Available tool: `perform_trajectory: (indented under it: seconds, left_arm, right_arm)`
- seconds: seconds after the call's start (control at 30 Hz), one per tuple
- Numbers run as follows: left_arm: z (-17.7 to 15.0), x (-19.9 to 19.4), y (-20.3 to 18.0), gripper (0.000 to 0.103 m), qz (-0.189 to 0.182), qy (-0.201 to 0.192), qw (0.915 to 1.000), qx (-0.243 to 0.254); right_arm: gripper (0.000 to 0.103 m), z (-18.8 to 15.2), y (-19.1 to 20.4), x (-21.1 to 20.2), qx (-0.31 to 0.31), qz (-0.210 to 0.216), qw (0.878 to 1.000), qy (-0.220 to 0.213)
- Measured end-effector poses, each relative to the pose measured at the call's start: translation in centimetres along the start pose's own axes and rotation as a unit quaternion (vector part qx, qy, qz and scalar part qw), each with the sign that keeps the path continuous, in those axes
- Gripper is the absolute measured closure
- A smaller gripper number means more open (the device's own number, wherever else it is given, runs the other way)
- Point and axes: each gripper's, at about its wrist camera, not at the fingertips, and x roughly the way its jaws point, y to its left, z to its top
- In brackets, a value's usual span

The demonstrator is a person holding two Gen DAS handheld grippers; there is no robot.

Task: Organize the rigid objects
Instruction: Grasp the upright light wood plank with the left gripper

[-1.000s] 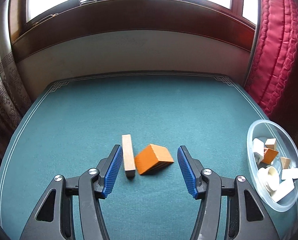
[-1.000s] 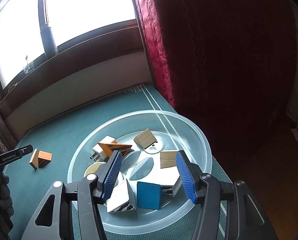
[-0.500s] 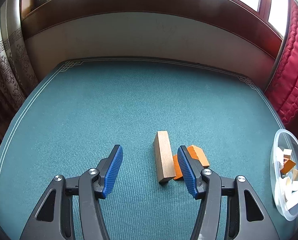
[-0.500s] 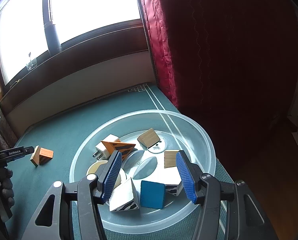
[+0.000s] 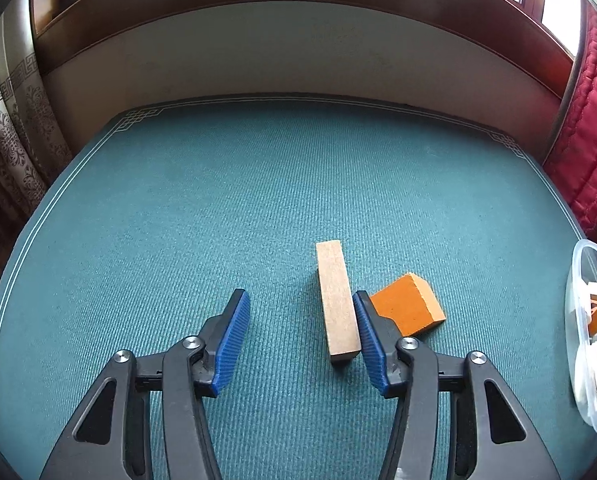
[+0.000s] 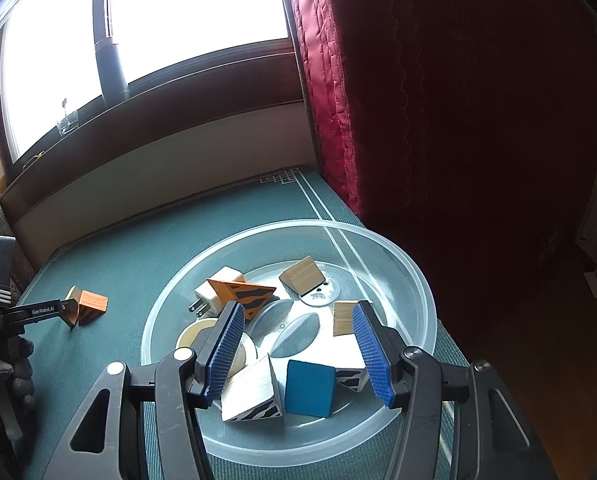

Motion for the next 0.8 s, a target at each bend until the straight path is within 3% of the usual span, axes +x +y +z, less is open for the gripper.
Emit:
perform_trajectory:
  seconds: [0.07, 0.1, 0.17, 0.23, 0.63, 0.8]
  left_arm:
    - [0.0, 0.4, -0.2, 0.066, -0.005, 0.006, 1.0000, 0.003]
    - [-0.1, 0.4, -0.4, 0.067, -0.003, 0.003, 1.0000, 0.006]
    - [0.0, 0.4, -0.4, 0.082, -0.014, 0.001, 0.9998, 0.012]
    - [-0.1, 0.2, -0.5, 0.089, -0.022, -0.001, 0.9996, 0.015]
    - [-0.6, -1.6, -0.3, 0.089, -0.004, -0.025, 0.9994, 0.022]
    - [-0.5, -2.6, 0.7, 0.089, -0.001, -0.029, 0.9994, 0.020]
  right_arm:
    - [0.043, 0.0, 0.1, 0.0, -0.003, 0.001, 1.000, -0.001]
    - [0.043, 0.0, 0.1, 0.0, -0.004, 0.001, 1.000, -0.001]
    - [0.043, 0.0, 0.1, -0.1, -0.007, 0.001, 1.000, -0.003]
    - [0.043, 0.0, 0.3, -0.1, -0.010, 0.002, 1.000, -0.004]
    - [0.043, -0.3, 1.6, 0.2, -0.041, -0.009, 0.999, -0.001]
    - [0.043, 0.3, 3.2, -0.3, -0.049, 0.027, 0.998, 0.025]
